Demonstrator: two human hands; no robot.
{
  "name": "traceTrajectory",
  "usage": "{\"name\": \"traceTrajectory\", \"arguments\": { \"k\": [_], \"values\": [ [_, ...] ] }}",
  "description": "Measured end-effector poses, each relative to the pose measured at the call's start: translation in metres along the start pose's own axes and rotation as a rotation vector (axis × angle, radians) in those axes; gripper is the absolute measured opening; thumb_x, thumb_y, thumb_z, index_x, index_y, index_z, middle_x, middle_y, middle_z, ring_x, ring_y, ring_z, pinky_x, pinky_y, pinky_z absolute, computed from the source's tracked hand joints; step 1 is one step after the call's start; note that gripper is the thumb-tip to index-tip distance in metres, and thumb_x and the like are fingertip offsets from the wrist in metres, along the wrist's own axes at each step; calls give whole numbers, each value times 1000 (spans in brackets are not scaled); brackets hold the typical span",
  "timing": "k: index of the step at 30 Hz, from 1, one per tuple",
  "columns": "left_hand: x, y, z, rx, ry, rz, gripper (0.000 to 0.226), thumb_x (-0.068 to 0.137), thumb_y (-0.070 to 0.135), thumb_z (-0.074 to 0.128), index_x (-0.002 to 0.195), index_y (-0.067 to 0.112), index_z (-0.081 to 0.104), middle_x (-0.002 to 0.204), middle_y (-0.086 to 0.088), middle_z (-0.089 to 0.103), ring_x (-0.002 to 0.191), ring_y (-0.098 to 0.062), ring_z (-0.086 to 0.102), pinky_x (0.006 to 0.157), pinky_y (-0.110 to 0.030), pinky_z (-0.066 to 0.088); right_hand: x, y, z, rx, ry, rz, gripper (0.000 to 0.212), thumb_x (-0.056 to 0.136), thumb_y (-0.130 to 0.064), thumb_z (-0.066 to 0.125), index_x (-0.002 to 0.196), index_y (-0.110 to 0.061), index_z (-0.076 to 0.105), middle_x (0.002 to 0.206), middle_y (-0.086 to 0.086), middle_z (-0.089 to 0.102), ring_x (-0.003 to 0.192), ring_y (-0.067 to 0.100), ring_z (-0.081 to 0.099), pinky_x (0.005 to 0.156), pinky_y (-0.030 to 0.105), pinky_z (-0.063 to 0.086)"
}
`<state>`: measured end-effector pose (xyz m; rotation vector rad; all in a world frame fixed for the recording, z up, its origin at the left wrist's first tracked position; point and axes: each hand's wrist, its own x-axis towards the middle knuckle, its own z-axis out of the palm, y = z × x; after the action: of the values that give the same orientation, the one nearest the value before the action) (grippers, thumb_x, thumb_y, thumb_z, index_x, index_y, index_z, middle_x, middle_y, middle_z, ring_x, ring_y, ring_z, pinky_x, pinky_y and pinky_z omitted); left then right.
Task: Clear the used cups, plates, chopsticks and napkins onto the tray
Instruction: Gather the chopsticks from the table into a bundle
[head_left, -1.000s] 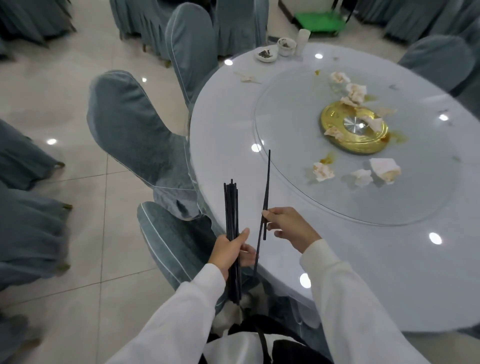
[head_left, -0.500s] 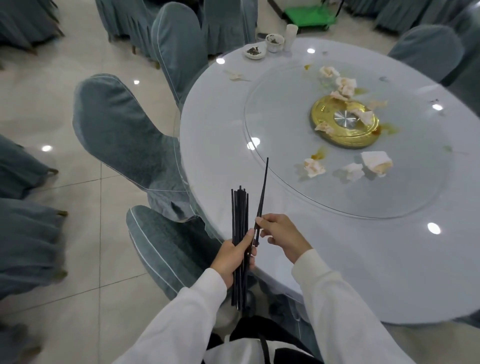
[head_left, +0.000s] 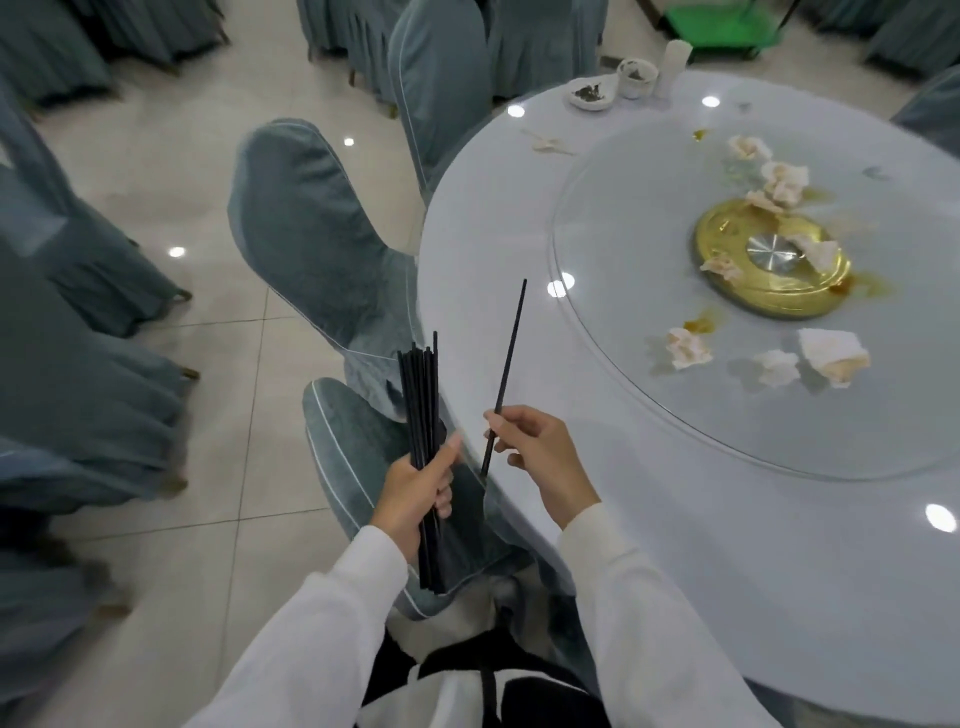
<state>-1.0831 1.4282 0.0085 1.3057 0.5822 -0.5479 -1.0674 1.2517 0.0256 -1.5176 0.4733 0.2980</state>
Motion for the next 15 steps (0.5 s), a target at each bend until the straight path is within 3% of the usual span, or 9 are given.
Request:
{"name": "traceTrajectory", "arguments": {
  "k": [4,7,11,15],
  "values": [
    [10,26,-41,-119,28,9,27,96,32,76,92,7,68,59,-2,50,46,-15,47,41,-25,37,1,-7,39,-8,-58,-34,11,98,-26,75,103,-22,83,93,-1,81,76,5,69,65,14,52],
    [19,47,-83,-196,23,31,20,100,23,71,89,7,66,61,-4,59,48,-18,59,41,-25,44,2,-11,77,14,-81,-44,13,97,-19,76,106,-16,84,92,7,80,79,16,64,68,22,49],
    [29,76,-149,-306,43,69,21,102,20,68,93,0,68,74,-14,74,63,-25,75,52,-30,59,1,-13,147,-48,-94,-60,8,93,-19,80,98,-21,86,91,8,81,81,12,70,71,21,55],
    [40,99,-207,-418,35,95,21,104,18,65,98,-3,65,86,-22,77,74,-32,78,61,-33,63,4,-16,222,-135,-103,-133,7,88,-18,86,92,-13,82,84,5,80,71,10,71,66,19,54]
  ]
}}
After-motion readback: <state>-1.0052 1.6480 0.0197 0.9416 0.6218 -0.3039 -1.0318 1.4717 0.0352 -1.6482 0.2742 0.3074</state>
